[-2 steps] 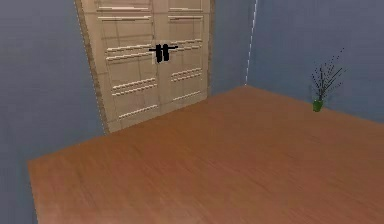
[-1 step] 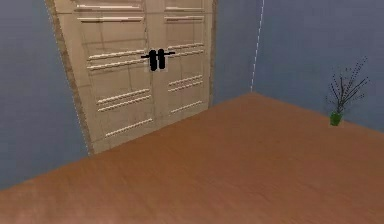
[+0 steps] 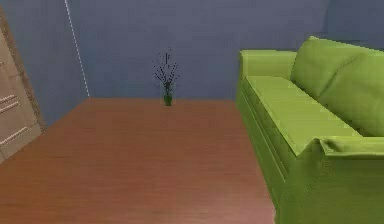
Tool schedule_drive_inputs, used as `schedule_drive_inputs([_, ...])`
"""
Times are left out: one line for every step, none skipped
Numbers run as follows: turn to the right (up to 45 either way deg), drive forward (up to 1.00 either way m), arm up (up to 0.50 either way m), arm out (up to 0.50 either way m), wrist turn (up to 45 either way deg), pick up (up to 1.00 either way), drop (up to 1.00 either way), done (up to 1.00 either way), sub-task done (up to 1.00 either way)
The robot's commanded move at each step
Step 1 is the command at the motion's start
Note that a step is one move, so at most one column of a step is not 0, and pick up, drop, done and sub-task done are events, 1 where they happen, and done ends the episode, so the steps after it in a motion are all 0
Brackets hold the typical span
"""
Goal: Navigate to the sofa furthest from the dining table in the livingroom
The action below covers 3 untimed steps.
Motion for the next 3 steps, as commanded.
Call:
schedule_drive_inputs([0.0, 0.30, 0.00, 0.00, 0.0, 0.00, 0.00, 0.00, 0.00])
schedule_drive_inputs([36.0, 0.00, 0.00, 0.00, 0.0, 0.00, 0.00, 0.00, 0.00])
schedule_drive_inputs([0.0, 0.00, 0.00, 0.00, 0.0, 0.00, 0.00, 1.00, 0.00])
